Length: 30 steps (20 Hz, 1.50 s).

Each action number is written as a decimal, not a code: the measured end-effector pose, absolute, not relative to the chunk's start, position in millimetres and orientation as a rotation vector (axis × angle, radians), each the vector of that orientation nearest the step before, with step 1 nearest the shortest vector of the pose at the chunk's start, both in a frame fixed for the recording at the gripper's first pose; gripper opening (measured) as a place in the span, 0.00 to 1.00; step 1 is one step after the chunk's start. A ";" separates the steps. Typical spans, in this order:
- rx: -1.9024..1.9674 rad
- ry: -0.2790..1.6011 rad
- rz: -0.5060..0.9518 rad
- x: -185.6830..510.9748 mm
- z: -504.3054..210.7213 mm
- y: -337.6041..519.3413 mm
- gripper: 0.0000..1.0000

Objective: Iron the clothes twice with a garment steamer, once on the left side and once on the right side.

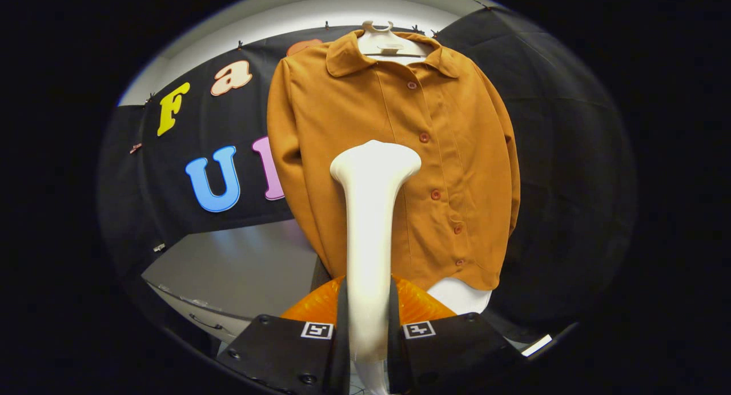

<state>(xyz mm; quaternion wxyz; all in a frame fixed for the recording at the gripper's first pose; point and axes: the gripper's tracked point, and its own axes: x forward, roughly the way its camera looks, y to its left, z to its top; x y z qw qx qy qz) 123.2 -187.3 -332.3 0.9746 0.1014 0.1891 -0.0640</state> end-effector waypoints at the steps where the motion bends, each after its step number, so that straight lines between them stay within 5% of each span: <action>1: 0.210 0.400 -0.132 118.7 -341.9 -187.4 0.30; 15: 0.275 0.679 -0.170 25.3 -477.8 -193.3 0.30; 30: 0.171 0.203 -0.084 23.4 -227.4 -231.5 0.29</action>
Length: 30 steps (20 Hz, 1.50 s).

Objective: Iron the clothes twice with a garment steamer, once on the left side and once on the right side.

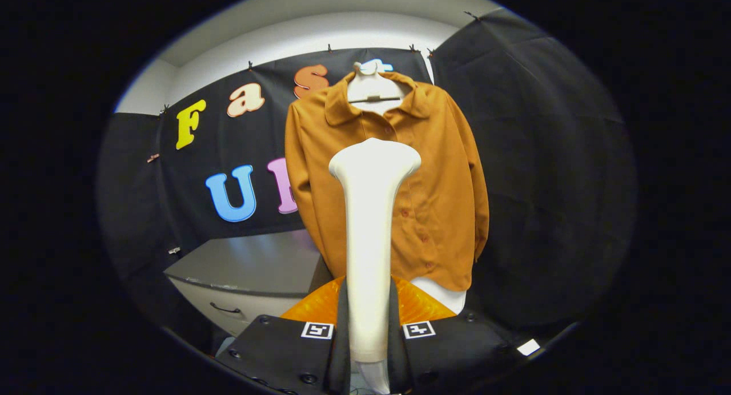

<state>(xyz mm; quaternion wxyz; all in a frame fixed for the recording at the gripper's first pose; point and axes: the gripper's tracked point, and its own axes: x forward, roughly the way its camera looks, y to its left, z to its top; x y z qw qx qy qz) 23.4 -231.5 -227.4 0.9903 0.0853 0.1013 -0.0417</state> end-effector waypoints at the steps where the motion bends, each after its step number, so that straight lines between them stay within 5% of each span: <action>1: 0.157 0.166 -0.083 24.5 -207.4 -234.3 0.29; 13: 0.112 -0.112 -0.119 62.3 -55.9 -295.5 0.29; 30: 0.190 0.156 -0.170 148.9 -200.8 -353.7 0.29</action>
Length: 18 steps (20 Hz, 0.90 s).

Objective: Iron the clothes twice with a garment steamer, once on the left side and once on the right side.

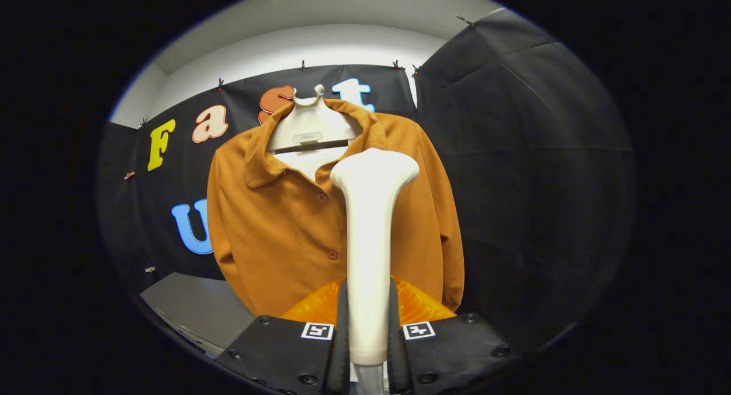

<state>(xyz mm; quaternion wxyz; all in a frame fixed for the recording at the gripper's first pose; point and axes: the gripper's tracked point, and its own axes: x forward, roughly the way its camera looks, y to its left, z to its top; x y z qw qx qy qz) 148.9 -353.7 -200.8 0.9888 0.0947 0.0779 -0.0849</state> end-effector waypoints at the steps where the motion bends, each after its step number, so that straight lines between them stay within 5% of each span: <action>1: 0.198 0.171 -0.172 148.4 -209.6 -353.6 0.29; 18: 0.285 0.468 -0.238 101.4 -356.7 -360.3 0.30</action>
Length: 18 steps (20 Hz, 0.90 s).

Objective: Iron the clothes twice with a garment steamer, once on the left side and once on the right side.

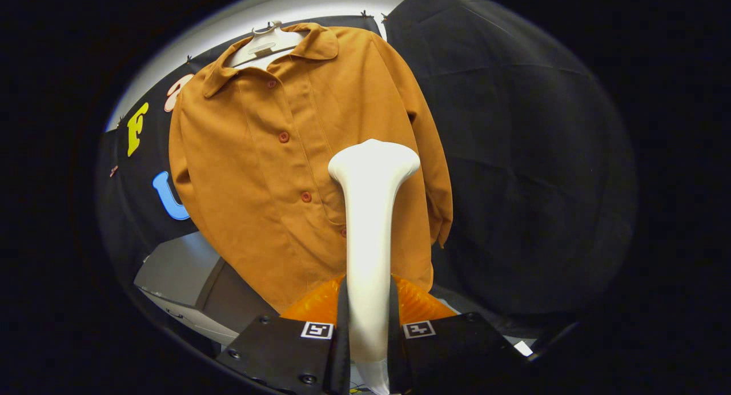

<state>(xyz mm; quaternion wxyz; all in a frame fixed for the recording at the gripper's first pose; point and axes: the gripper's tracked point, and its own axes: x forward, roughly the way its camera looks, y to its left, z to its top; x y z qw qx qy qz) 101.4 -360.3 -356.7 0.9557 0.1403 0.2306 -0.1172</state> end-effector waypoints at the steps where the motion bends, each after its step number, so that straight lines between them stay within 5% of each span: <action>1: 0.285 0.487 -0.241 96.8 -364.1 -359.8 0.30; 18: 0.298 0.765 -0.303 24.7 -476.8 -322.0 0.30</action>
